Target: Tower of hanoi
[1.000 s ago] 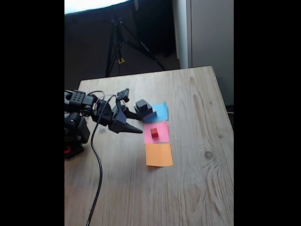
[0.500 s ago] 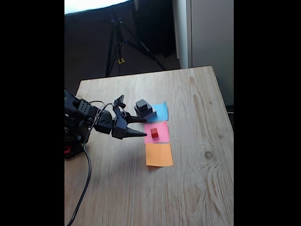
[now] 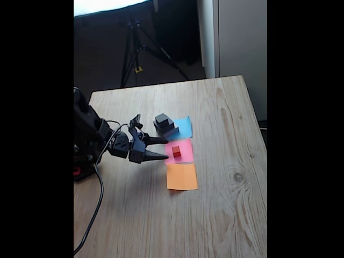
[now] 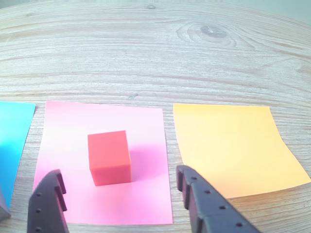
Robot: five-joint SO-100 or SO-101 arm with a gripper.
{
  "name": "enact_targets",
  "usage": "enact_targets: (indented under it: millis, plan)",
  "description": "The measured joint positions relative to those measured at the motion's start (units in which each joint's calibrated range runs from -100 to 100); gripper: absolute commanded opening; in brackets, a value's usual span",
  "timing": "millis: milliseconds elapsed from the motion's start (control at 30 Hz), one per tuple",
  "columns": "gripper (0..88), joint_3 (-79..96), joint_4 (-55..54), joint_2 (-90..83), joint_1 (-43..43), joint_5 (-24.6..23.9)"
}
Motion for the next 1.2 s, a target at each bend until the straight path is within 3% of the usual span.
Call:
enact_targets:
  millis: [300,1200]
  plan:
    - [27.3,-3.8,-8.2,10.0,0.0,0.0]
    - [26.1,-13.9,-16.5,26.6,-1.9,0.0]
